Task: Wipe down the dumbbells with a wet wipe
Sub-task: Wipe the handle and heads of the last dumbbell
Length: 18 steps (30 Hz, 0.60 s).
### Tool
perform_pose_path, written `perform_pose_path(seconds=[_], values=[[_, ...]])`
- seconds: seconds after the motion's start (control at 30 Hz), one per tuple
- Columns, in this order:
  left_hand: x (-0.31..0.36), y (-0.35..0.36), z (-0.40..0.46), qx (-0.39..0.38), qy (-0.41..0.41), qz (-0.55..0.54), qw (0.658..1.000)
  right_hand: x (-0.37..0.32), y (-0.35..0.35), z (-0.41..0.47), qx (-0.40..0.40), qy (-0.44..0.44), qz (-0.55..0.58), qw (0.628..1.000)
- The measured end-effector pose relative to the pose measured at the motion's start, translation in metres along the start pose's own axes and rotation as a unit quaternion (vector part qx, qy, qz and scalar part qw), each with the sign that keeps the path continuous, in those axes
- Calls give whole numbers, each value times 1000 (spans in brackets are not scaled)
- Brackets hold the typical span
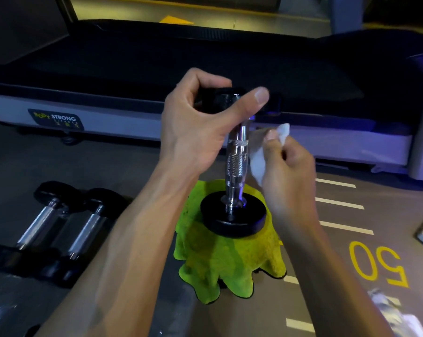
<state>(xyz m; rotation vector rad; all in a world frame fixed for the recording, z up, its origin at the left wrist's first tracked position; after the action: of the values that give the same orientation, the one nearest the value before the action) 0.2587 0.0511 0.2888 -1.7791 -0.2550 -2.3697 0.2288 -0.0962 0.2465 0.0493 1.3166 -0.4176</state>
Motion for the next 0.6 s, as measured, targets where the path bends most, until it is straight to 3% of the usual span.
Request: perform_pose_path(seconds=[0.23, 0.33, 0.43, 0.6], values=[[0, 5, 1, -8, 2, 13, 1000, -6, 4, 3, 89, 9, 194, 977], [-1, 4, 3, 1, -1, 18, 1000, -13, 15, -14, 64, -128, 69, 987], [-2, 3, 4, -5, -2, 31, 1000, -10, 23, -20, 35, -245, -91, 965], [-1, 1, 4, -13, -8, 16, 1000, -2, 25, -20, -9, -284, -221, 933]])
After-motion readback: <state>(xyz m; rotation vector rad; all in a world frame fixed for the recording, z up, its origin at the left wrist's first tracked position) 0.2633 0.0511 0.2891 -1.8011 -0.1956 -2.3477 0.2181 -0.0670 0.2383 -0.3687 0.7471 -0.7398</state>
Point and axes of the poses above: each hand's wrist, its own z-axis towards the middle knuckle, its own y-axis out of the palm, x = y × z, the point moved 3 cm from there along z, towards the middle knuckle, and after that the axes turned 3 degrees about -y, right-handed, at the moved point
